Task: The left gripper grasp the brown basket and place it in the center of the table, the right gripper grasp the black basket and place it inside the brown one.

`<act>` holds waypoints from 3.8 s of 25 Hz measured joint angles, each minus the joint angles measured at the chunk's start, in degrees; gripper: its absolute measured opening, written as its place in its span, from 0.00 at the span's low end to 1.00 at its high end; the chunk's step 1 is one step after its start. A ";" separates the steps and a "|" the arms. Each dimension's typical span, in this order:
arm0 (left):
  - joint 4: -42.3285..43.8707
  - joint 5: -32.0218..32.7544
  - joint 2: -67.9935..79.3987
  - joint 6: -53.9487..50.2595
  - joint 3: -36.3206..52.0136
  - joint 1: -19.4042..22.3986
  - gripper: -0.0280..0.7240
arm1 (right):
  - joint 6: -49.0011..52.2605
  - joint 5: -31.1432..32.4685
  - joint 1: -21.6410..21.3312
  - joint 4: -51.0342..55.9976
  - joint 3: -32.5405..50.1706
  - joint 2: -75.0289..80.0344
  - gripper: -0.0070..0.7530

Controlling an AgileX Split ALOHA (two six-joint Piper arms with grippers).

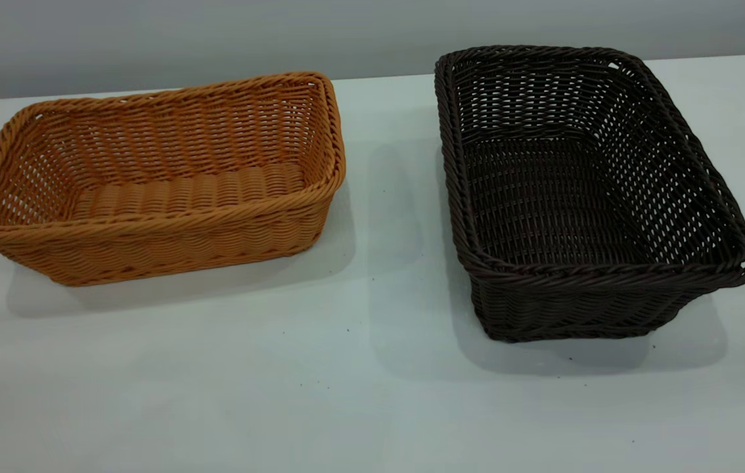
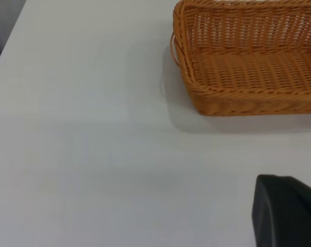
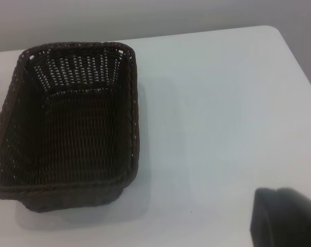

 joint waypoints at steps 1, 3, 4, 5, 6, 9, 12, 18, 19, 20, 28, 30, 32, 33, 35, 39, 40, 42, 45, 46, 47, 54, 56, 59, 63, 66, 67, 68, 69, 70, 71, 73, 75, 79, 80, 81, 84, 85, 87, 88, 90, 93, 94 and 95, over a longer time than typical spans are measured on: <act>0.00 0.00 0.00 0.00 0.00 0.00 0.03 | 0.00 0.00 0.00 0.00 0.00 0.00 0.01; 0.00 0.00 0.00 0.00 0.00 0.00 0.03 | -0.05 0.00 0.00 0.00 0.00 0.00 0.01; 0.00 0.00 0.00 0.00 0.00 0.00 0.03 | -0.05 0.00 0.00 0.00 0.00 0.00 0.01; 0.00 0.00 0.00 0.00 0.00 0.00 0.03 | -0.05 0.00 0.00 0.00 0.00 0.00 0.01; 0.00 0.00 0.00 0.00 0.00 0.00 0.03 | -0.05 0.00 0.00 0.00 0.00 0.00 0.01; 0.00 0.00 0.00 0.00 0.00 0.00 0.03 | -0.05 0.00 0.00 0.00 0.00 0.00 0.01; 0.00 0.05 0.00 0.00 0.00 0.00 0.03 | -0.05 0.00 0.00 0.00 0.00 0.00 0.01; 0.00 0.05 0.00 0.00 0.00 0.00 0.03 | 0.00 0.00 0.00 -0.72 0.00 0.00 0.01; 0.00 0.05 0.00 0.00 0.00 0.00 0.03 | 0.00 0.00 0.00 -0.11 0.00 0.00 0.01; 0.00 0.10 0.00 0.00 0.00 0.00 0.03 | 0.00 0.00 0.00 0.32 0.00 0.00 0.01; 0.00 0.22 0.00 0.00 0.00 0.00 0.03 | -0.06 0.00 0.00 0.75 0.00 0.00 0.01; -0.21 0.22 0.00 0.00 0.00 0.00 0.03 | -0.06 0.00 0.00 1.04 0.00 0.00 0.01; -0.61 0.10 0.00 0.00 -0.24 0.00 0.03 | -0.63 0.00 0.00 2.15 0.00 0.00 0.01; -0.81 -0.41 0.00 0.00 -0.64 0.00 0.03 | -1.27 0.00 0.00 3.22 0.00 0.00 0.02; -1.87 -2.37 0.00 0.15 -2.08 0.00 0.04 | -3.14 0.00 0.00 5.60 0.00 0.37 0.04; -8.34 -6.04 0.00 4.11 -4.44 0.00 0.18 | -8.78 -0.19 0.00 11.61 -0.46 4.74 0.16; -10.07 -6.79 0.17 6.07 -4.54 0.00 0.24 | -10.21 -0.80 0.00 13.37 -0.60 5.81 0.20; -12.84 -8.24 1.40 10.17 -4.54 0.00 0.37 | -13.23 -2.11 0.00 16.62 -0.60 8.66 0.29; -15.18 -8.85 4.91 14.48 -4.54 0.00 0.60 | -19.67 -4.39 0.00 21.98 -0.88 12.92 0.43; -15.11 -9.53 6.56 15.17 -4.54 0.00 0.68 | -21.59 -5.60 0.13 24.03 -1.34 14.53 0.47; -15.06 -10.50 8.08 15.57 -4.54 0.00 0.74 | -23.71 -7.07 0.13 25.87 -1.85 15.85 0.51; -15.06 -20.72 22.24 21.47 -4.60 0.00 0.88 | -25.78 -12.27 0.17 36.95 -5.28 28.51 0.60; -15.06 -22.37 26.56 24.87 -5.64 0.00 0.88 | -25.73 -11.39 0.17 41.22 -5.35 32.78 0.61; -15.12 -22.93 32.44 30.11 -7.84 0.00 0.88 | -27.69 -11.84 0.17 48.91 -5.28 39.12 0.61; -15.12 -22.69 40.08 36.02 -10.63 -0.05 0.88 | -32.46 -12.22 0.17 57.06 -5.28 47.67 0.61; -15.83 -21.38 45.73 39.26 -12.02 -0.16 0.88 | -34.92 -12.21 0.17 64.09 -5.17 53.72 0.61; -16.07 -21.38 47.79 40.46 -12.41 -0.47 0.88 | -34.97 -11.70 0.17 66.18 -5.17 55.81 0.61; -16.12 -21.51 49.84 41.77 -12.68 -1.02 0.88 | -34.97 -10.95 0.17 68.59 -5.17 57.84 0.61; -16.12 -21.51 51.56 43.48 -13.01 -1.67 0.88 | -34.97 -9.96 0.17 70.96 -5.17 59.49 0.61; -16.12 -21.49 53.60 45.32 -13.36 -2.36 0.88 | -34.97 -9.07 0.17 73.00 -5.17 61.40 0.61; -16.12 -21.57 55.62 46.82 -13.76 -2.89 0.88 | -34.97 -8.19 0.17 74.53 -5.17 63.18 0.61; -16.52 -22.24 59.20 49.23 -14.27 -3.50 0.88 | -34.43 -7.70 0.17 77.44 -5.17 65.93 0.61; -16.93 -24.31 62.78 49.62 -14.27 -3.50 0.88 | -32.28 -7.76 0.51 79.31 -5.17 68.06 0.61; -17.50 -28.21 67.99 49.62 -14.27 -3.64 0.88 | -26.35 -10.80 3.47 79.31 -4.99 68.55 0.61; -18.17 -28.92 68.88 49.62 -14.27 -3.89 0.88 | -24.42 -12.50 4.52 78.16 -4.99 68.55 0.61; -18.45 -29.77 69.86 49.62 -14.27 -4.46 0.88 | -22.71 -13.91 5.94 77.25 -4.99 68.55 0.61; -18.51 -32.80 72.62 49.62 -14.27 -6.98 0.88 | -15.62 -19.39 10.52 75.25 -4.99 68.55 0.61; -18.23 -33.92 73.58 49.58 -14.27 -7.90 0.88 | -13.39 -21.55 12.19 74.14 -4.99 68.55 0.61; -18.08 -35.21 75.31 49.57 -14.27 -10.00 0.88 | -7.84 -25.93 15.19 72.48 -4.99 69.22 0.61; -18.08 -35.74 76.19 49.57 -14.27 -10.90 0.88 | -5.05 -27.81 16.75 71.79 -4.99 70.03 0.61; -18.08 -36.93 77.60 49.57 -14.27 -12.29 0.88 | -0.31 -31.62 19.48 70.72 -4.99 72.21 0.61; -18.03 -38.16 78.76 49.57 -14.27 -14.08 0.88 | 4.64 -34.33 22.04 70.78 -4.99 77.20 0.61; -17.99 -38.32 78.76 49.57 -14.27 -14.57 0.88 | 5.52 -34.44 22.32 70.90 -4.99 78.82 0.61; -17.99 -38.59 78.71 49.57 -14.27 -14.84 0.88 | 5.89 -34.23 22.32 71.29 -4.99 80.78 0.61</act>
